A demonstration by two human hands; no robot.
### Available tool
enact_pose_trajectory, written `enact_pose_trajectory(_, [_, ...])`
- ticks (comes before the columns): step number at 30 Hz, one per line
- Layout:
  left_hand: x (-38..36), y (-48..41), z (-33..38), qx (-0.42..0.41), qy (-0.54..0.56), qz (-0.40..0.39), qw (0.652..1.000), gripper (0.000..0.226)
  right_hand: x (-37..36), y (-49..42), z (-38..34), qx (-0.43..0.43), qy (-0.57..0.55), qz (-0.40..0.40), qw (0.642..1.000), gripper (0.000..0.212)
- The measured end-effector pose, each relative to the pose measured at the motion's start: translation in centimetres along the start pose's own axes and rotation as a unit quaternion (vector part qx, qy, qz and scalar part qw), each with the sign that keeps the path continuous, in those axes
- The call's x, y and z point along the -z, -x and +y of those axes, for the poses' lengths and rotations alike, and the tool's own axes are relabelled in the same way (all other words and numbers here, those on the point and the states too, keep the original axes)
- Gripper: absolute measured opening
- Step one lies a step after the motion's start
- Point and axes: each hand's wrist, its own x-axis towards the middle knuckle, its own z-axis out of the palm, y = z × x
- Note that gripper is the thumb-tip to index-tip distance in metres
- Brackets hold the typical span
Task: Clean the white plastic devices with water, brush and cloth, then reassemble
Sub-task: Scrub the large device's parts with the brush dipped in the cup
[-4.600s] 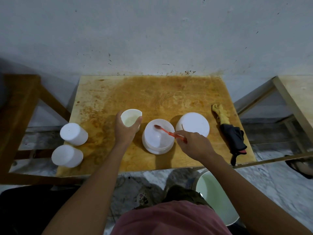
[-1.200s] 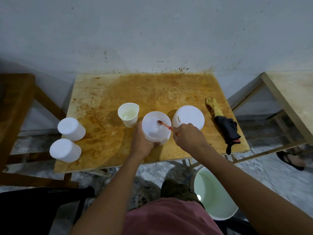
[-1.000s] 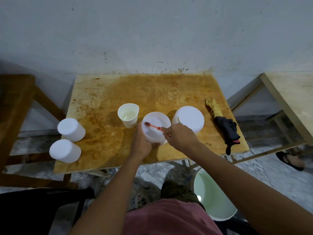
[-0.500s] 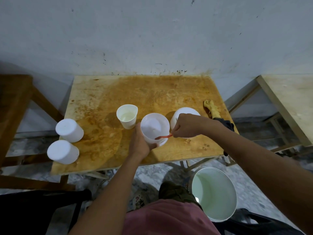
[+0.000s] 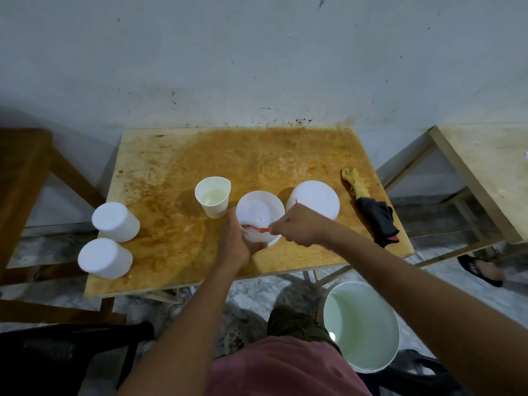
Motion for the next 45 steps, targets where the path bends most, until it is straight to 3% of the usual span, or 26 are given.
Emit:
enact_pose_trajectory(2, [0.0,0.1,-0.1,0.001,-0.019,-0.004,1.0,0.114,-1.8,-0.2,0.4,-0.017,-0.146,0.034,0.989,0.025])
enact_pose_trajectory(5, [-0.2,0.1,-0.2,-0.014,-0.027,0.002,1.0,0.108,-3.2,-0.3,0.1,-0.051,-0.328,0.069,0.941,0.017])
enact_pose_trajectory(7, [-0.1,0.0,0.1,-0.01,-0.033,0.01,0.999,0.109,-3.6,-0.2,-0.6,-0.065,-0.354,0.065,0.931,0.016])
enact_pose_trajectory(10, [0.0,-0.3,0.3,0.009,-0.031,0.009,0.999,0.102,-4.0,0.1,-1.8,-0.08,-0.319,0.014,0.944,0.007])
enact_pose_trajectory(12, [-0.1,-0.7,0.0,0.013,-0.064,0.005,0.998,0.099,-3.5,0.0,-2.3,-0.084,-0.389,-0.027,0.917,0.01])
enact_pose_trajectory(16, [-1.3,-2.6,-3.2,-0.01,-0.139,-0.01,0.99,0.109,-1.7,-1.2,-2.9,-0.096,-0.574,-0.024,0.813,0.023])
enact_pose_trajectory(21, [-1.7,-3.0,-4.2,0.001,-0.15,-0.009,0.989,0.107,-1.9,-1.4,-3.6,-0.103,-0.579,-0.069,0.806,0.022])
enact_pose_trajectory(24, [-0.4,-1.0,-1.5,-0.013,-0.08,0.004,0.997,0.108,-0.8,-1.9,-3.3,-0.079,-0.611,-0.026,0.787,0.023])
enact_pose_trajectory(25, [-0.1,-0.5,-0.9,-0.017,-0.056,0.01,0.998,0.109,-0.5,-1.9,-3.1,-0.073,-0.585,-0.012,0.808,0.023])
enact_pose_trajectory(27, [0.2,-0.1,-0.6,-0.024,-0.026,0.009,0.999,0.111,-0.1,-1.8,-2.1,-0.052,-0.441,0.012,0.896,0.024])
enact_pose_trajectory(29, [0.3,0.0,-0.4,-0.019,-0.021,0.004,1.0,0.111,0.6,-1.8,-0.8,0.019,-0.163,0.068,0.984,0.026])
enact_pose_trajectory(30, [0.4,0.0,-0.2,-0.013,-0.021,0.001,1.0,0.111,1.2,-1.9,-0.4,0.073,-0.017,0.095,0.993,0.025])
enact_pose_trajectory(33, [0.4,-0.1,0.0,-0.011,-0.021,0.004,1.0,0.115,3.4,-1.4,-0.1,0.155,0.304,0.088,0.936,0.035])
enact_pose_trajectory(35, [0.3,0.0,0.3,-0.014,-0.021,0.005,1.0,0.115,4.6,-1.0,-0.5,0.152,0.422,0.079,0.89,0.043])
enact_pose_trajectory(39, [0.3,0.1,0.4,-0.007,-0.021,0.006,1.0,0.113,6.3,-1.1,-1.5,0.129,0.459,0.083,0.875,0.03])
enact_pose_trajectory(43, [0.4,0.1,0.6,-0.001,-0.023,0.009,1.0,0.113,6.8,-2.0,-2.5,0.17,0.482,0.131,0.849,0.032])
enact_pose_trajectory(45, [0.4,0.1,0.6,-0.001,-0.025,0.007,1.0,0.113,6.6,-2.4,-2.4,0.156,0.497,0.104,0.847,0.031])
